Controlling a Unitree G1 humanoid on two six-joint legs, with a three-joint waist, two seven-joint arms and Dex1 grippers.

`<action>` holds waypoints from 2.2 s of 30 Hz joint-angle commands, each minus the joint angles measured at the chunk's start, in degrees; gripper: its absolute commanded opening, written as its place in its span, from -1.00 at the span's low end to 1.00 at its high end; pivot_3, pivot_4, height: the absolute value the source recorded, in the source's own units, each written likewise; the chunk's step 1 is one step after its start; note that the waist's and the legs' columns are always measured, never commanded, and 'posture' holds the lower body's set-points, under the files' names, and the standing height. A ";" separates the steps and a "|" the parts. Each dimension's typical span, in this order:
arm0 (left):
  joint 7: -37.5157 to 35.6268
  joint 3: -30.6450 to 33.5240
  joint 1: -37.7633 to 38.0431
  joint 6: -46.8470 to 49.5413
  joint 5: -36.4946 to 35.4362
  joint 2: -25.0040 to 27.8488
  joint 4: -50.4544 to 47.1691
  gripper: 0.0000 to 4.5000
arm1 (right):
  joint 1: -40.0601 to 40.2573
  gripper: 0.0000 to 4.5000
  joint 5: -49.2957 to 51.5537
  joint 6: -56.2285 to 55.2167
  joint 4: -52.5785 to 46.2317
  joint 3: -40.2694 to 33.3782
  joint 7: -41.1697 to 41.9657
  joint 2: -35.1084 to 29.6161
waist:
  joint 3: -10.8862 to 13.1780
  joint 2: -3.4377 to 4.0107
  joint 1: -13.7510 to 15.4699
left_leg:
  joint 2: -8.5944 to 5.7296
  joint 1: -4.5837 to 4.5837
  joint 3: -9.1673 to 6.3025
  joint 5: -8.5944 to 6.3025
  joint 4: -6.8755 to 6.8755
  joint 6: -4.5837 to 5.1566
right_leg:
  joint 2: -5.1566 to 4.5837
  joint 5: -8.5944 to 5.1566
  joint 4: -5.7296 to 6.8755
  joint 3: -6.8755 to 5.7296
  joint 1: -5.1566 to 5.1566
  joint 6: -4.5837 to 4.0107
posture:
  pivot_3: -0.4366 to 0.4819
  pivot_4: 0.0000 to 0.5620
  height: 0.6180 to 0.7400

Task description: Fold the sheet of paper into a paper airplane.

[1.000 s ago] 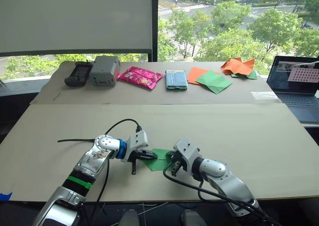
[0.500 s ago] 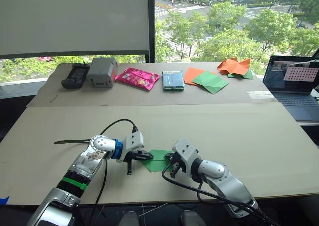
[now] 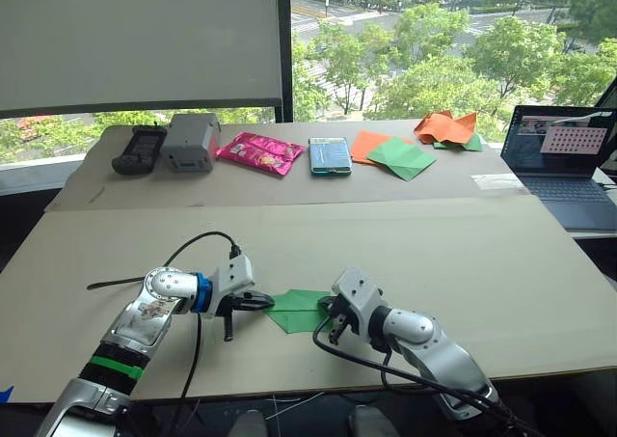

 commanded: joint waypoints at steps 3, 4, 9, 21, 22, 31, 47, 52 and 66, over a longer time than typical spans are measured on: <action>0.31 -1.04 3.33 3.47 1.88 2.22 1.04 -1.00 | 0.62 -0.98 -0.33 2.09 2.98 0.64 0.00 -0.61 | 0.01 0.01 0.04 | -0.01 0.02 0.02 -0.04 -0.01 -0.05 | -0.06 0.00 -0.01 -0.03 -0.02 -0.01 | -0.05 -0.47 0.64; 0.30 -0.89 3.34 3.52 1.85 2.30 1.00 -1.00 | 0.53 -0.98 -0.34 2.05 3.05 0.65 0.04 -0.64 | 0.01 0.00 0.05 | -0.01 0.03 0.02 -0.07 0.00 -0.09 | -0.09 0.00 -0.01 -0.05 -0.02 -0.01 | -0.05 -0.47 0.64; 0.57 0.58 2.64 3.94 0.70 2.25 -0.39 -1.00 | -0.09 -0.98 -0.68 1.36 3.32 0.70 -0.05 -0.62 | 0.02 -0.01 0.02 | -0.03 0.06 0.07 -0.12 0.00 -0.18 | -0.20 -0.01 -0.03 -0.12 -0.07 -0.01 | -0.05 -0.47 0.64; 1.19 18.09 6.83 24.14 -21.93 4.65 -18.87 -1.00 | -1.40 -0.16 5.60 2.58 -7.67 -5.71 1.92 -0.48 | 1.02 -0.31 0.37 | -0.03 -0.37 0.11 -0.11 -0.04 -0.16 | -0.20 0.00 -0.01 -0.13 -0.64 -0.01 | -0.05 -0.47 0.64; 1.66 19.28 7.28 25.55 -23.55 4.64 -20.02 -1.00 | -1.63 0.03 6.35 3.18 -8.66 -6.44 2.08 -0.44 | 1.07 -0.30 0.40 | -0.03 -0.37 0.11 -0.11 -0.04 -0.16 | -0.20 0.00 -0.01 -0.13 -0.61 -0.01 | -0.05 -0.47 0.64; 2.65 18.95 11.90 23.03 -23.17 4.61 -20.70 -1.00 | -7.68 0.78 10.49 3.50 -1.04 -10.69 6.52 -3.84 | 1.28 -0.44 0.42 | -0.04 -0.24 0.11 -0.12 -0.03 -0.17 | -0.21 0.00 -0.14 -0.13 -0.63 -0.01 | -0.05 -0.47 0.64; 4.97 18.25 11.62 21.78 -23.34 4.55 -20.59 -1.00 | -9.32 -0.07 14.45 1.61 4.47 -9.33 11.89 -2.82 | 1.32 -0.35 0.40 | -0.05 -0.27 0.19 -0.12 -0.03 -0.14 | -0.23 0.01 -0.19 -0.12 -0.62 -0.02 | -0.05 -0.47 0.64; 6.05 18.48 11.06 23.33 -24.49 4.89 -22.09 -1.00 | -8.98 -0.84 14.06 1.22 4.26 -8.62 12.11 -2.94 | 1.32 -0.35 0.42 | -0.05 -0.27 0.20 -0.12 -0.03 -0.14 | -0.23 0.01 -0.18 -0.12 -0.62 -0.02 | -0.05 -0.47 0.64; 11.94 20.94 4.54 30.28 -30.25 2.49 -21.91 -1.00 | -8.87 -0.98 12.00 -11.11 -1.89 -10.16 12.26 -3.66 | 1.32 -0.36 0.50 | -0.06 -0.26 0.18 -0.12 -0.02 -0.14 | -0.20 0.01 -0.07 -0.12 -0.60 -0.02 | -0.05 -0.47 0.64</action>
